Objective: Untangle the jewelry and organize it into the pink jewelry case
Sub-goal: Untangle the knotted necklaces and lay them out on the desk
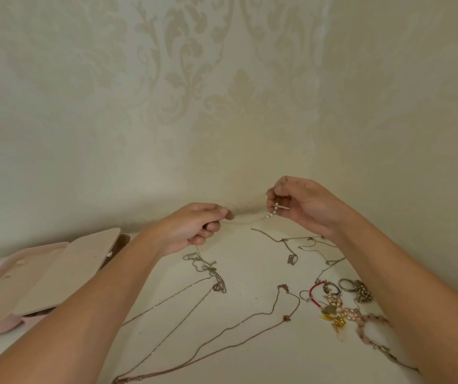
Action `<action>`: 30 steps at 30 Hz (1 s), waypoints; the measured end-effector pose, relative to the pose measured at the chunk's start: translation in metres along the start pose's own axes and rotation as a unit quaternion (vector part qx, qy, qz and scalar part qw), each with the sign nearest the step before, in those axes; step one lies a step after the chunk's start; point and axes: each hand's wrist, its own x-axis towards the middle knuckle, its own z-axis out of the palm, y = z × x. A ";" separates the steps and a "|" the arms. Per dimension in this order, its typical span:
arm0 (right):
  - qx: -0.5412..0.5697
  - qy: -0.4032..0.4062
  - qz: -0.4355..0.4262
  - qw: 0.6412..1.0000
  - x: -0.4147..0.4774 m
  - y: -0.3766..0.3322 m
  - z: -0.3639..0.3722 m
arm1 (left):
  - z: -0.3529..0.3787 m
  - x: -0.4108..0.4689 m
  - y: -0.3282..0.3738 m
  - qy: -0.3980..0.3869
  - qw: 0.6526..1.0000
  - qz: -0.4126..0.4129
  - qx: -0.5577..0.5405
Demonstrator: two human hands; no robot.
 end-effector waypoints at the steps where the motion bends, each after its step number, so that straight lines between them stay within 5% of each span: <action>1: 0.018 -0.002 0.002 1.000 -0.001 -0.001 0.002 | 0.002 -0.001 0.000 -0.007 1.000 0.007 0.006; 10: -0.235 -0.015 -0.010 0.972 -0.010 -0.017 0.019 | 0.019 -0.003 0.000 -0.047 0.999 0.028 0.000; 21: -0.279 -0.068 -0.036 0.957 -0.015 -0.031 0.029 | 0.029 -0.006 -0.002 -0.082 0.994 0.076 0.021; 26: -0.282 -0.063 -0.011 0.957 -0.015 -0.041 0.019 | 0.017 -0.001 -0.007 -0.038 0.979 0.072 -0.186; 30: -0.318 -0.013 0.072 0.945 -0.013 -0.037 -0.002 | -0.002 -0.001 -0.012 0.034 0.894 0.074 -0.440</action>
